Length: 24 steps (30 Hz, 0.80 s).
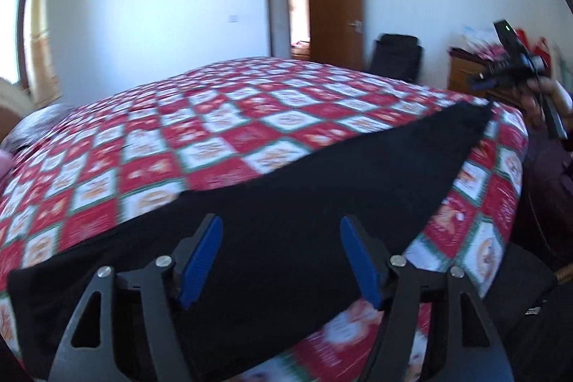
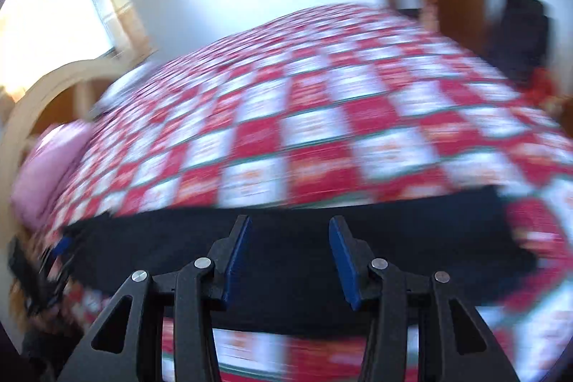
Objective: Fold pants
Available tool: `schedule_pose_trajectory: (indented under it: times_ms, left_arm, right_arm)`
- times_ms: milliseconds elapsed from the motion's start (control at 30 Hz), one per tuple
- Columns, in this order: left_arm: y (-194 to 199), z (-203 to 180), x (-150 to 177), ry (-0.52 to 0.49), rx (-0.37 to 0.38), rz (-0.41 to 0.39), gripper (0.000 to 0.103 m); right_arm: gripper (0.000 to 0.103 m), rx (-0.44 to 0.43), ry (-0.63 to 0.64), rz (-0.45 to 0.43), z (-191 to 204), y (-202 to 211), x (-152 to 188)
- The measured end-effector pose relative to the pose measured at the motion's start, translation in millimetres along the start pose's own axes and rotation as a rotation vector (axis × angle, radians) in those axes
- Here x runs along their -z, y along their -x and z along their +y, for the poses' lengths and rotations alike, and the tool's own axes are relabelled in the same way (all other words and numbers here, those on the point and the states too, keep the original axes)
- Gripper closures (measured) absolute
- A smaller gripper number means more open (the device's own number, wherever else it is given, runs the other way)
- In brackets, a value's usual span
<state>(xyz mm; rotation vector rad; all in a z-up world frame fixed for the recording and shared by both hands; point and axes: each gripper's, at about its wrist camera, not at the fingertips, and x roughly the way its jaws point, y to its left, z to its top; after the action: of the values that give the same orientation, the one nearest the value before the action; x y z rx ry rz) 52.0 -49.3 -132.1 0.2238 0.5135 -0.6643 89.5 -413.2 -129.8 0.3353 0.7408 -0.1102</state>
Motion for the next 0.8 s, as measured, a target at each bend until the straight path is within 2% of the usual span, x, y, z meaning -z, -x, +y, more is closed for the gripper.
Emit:
schedule_pose_trajectory:
  times_ms: [67,133,267,333,367,433,500,567,667,800]
  left_arm:
    - [-10,-22,-3,-0.043,0.042,0.012,0.033]
    - [-22,-40,-5,-0.078,0.077,0.034,0.039]
    - [-41,-59,-4,-0.134,0.098,0.085,0.041]
    - [-50,-61,-2,-0.151,0.094,0.115,0.044]
    - [-54,-62,0,-0.156,0.086,0.133,0.052]
    - [-57,-60,1,-0.140,0.092,0.146,0.056]
    - [-56,-57,-2,-0.121,0.090,0.154,0.074]
    - [-54,-52,-5,-0.090,0.107,0.161,0.089]
    - [-52,-48,-5,-0.061,0.136,0.165,0.091]
    - [-51,-44,1,-0.035,0.172,0.171,0.092]
  right_arm:
    - [0.056,0.043,-0.100,-0.021,-45,18,0]
    - [0.056,0.066,-0.157,-0.028,-74,29,4]
    - [0.056,0.070,-0.206,-0.019,-100,33,17]
    - [0.056,0.041,-0.230,-0.001,-106,23,22]
    - [0.056,0.037,-0.236,0.002,-108,18,23]
    - [0.061,0.012,-0.232,0.000,-108,13,29]
    - [0.090,0.005,-0.225,-0.018,-106,11,30]
    - [0.091,0.002,-0.218,-0.038,-104,14,31]
    - [0.093,0.028,-0.177,-0.064,-98,25,31]
    - [0.093,0.082,-0.138,-0.029,-99,22,39]
